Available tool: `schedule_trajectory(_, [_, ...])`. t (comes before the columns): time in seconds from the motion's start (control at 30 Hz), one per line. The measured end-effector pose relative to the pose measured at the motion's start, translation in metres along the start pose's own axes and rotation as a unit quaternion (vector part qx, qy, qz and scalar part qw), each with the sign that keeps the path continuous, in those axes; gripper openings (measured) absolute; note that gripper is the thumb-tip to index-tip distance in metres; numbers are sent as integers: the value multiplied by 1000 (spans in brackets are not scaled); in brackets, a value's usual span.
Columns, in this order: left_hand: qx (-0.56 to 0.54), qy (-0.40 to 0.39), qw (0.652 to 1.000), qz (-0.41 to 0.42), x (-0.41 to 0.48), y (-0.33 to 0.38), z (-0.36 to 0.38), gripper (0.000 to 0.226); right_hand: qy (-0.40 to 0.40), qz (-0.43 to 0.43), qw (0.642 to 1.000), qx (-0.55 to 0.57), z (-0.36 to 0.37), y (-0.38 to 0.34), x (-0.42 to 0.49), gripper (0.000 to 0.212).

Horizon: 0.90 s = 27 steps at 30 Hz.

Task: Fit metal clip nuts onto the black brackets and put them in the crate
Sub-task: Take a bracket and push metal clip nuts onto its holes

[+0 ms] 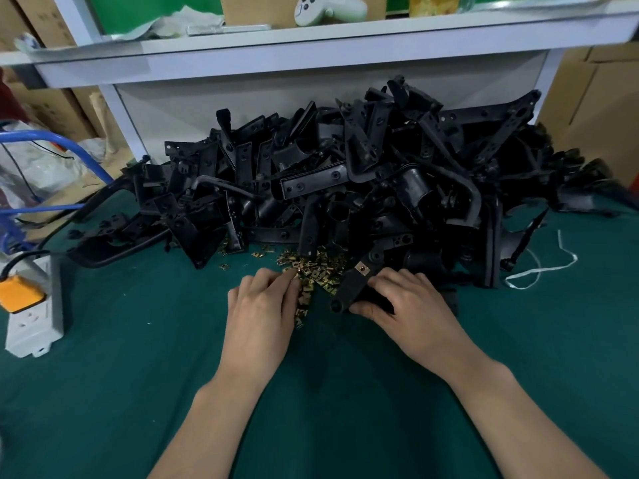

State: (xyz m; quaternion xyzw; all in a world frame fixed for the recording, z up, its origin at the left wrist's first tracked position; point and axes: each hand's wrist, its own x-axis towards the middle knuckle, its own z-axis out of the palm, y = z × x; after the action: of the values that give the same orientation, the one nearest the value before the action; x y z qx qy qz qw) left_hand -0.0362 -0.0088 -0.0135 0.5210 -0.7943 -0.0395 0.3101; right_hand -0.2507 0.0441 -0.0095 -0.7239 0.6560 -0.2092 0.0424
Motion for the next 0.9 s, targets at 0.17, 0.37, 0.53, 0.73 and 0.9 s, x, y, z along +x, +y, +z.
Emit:
schedule_trajectory(0.17, [-240,13,969,-60,-1,13,-7,30,-14,-6,1000,-18,0,0,0,75])
schedule_trajectory(0.37, [-494,-56,853,-160,3,15,-9,15,-12,-2,1000,-20,2,1,1,67])
schedule_trajectory(0.53, [-581,-122,790,-156,2,13,-8,32,-12,2,1000,-9,4,2,2,74])
schedule_trajectory(0.73, [-565,-84,801,-180,3,16,-11,25,-12,-1,1000,-5,5,4,3,82])
schedule_trajectory(0.9, [-588,-79,782,-190,4,15,-13,17,0,-4,1000,1,6,4,3,79])
